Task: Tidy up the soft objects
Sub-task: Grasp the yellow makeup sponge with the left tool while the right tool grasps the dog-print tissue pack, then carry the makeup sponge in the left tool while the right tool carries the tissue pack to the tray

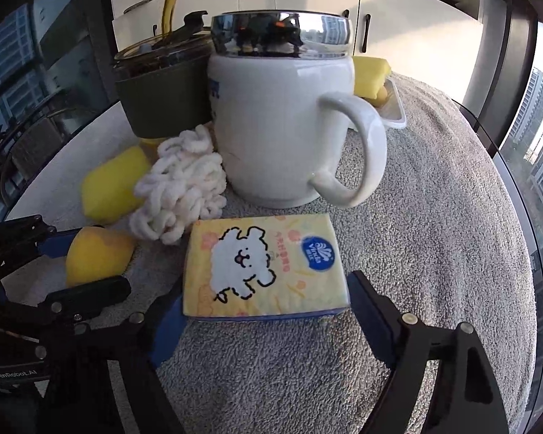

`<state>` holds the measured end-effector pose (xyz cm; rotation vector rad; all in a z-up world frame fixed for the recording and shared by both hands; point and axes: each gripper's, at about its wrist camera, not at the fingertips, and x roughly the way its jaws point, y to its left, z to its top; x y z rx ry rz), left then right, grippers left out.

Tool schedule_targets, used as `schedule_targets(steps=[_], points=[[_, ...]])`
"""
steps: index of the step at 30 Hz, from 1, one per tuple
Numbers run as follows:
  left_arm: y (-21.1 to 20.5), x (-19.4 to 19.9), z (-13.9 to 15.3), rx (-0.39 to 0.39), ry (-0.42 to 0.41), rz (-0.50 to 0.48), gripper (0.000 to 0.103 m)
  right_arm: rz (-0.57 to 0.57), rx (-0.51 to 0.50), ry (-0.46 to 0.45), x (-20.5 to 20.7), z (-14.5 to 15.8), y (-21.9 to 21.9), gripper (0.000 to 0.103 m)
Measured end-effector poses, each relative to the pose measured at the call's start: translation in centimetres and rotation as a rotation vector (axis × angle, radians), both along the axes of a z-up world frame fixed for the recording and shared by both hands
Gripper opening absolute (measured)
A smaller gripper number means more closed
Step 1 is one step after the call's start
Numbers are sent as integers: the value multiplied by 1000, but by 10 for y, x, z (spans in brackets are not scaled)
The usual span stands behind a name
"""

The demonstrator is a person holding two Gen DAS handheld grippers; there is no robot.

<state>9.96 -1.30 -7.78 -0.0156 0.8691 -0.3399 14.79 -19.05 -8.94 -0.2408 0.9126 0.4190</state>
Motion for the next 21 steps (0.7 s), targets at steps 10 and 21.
schedule_targets(steps=[10,21], points=[[0,-3,0,-2,-10,0,34,3,0,-15,-4,1,1,76],[5,-19,12,-12,-27,-23,33,8,3,-32,-34,19,-13,75]])
